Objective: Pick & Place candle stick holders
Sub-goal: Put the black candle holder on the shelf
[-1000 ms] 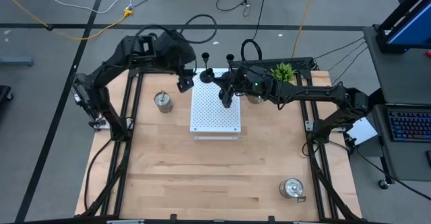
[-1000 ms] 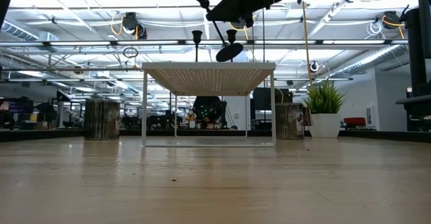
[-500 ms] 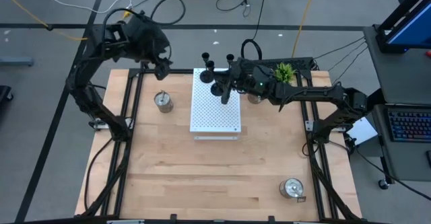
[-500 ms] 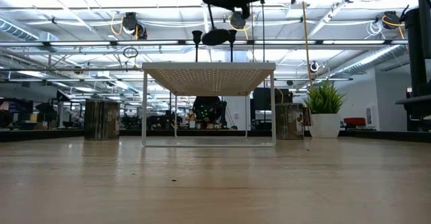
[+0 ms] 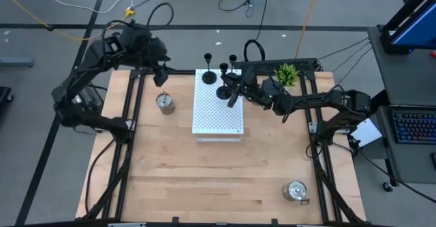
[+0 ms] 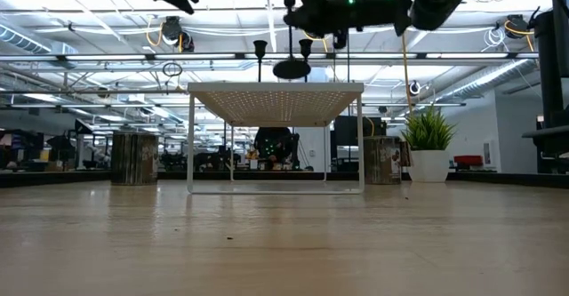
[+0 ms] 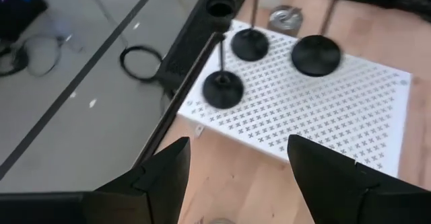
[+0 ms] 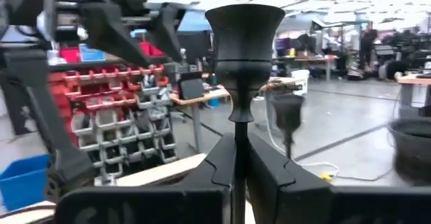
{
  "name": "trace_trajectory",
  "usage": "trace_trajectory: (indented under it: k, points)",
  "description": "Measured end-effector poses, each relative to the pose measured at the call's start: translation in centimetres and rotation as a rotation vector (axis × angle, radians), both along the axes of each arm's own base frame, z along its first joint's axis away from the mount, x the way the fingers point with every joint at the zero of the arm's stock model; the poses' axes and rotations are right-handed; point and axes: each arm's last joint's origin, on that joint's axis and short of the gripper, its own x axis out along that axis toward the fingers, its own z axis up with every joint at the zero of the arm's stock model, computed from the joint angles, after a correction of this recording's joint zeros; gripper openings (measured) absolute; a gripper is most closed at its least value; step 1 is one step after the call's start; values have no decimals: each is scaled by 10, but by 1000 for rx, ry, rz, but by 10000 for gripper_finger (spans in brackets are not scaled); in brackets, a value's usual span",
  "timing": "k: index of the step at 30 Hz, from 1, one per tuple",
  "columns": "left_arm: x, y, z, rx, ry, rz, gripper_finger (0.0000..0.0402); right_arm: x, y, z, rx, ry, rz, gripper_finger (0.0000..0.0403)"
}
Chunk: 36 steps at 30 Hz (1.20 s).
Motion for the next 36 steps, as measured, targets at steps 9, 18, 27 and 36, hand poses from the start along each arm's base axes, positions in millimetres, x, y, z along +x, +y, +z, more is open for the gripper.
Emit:
trace_trajectory:
  k: [9, 18, 27, 36]
  points:
    - [-14, 2, -30, 18, -172, -102, 255, 12, -3, -21, 13, -45, 8, 8]
    - [-52, -2, -53, 9, -251, -22, 255, 20, -9, -38, 32, -54, -2, 8]
    - [-70, -7, -65, 26, -292, 48, 255, 26, -19, -55, 40, -18, -26, 8]
    - [-71, -4, -73, -16, -299, 35, 255, 24, -27, -55, -4, -2, -57, 8]
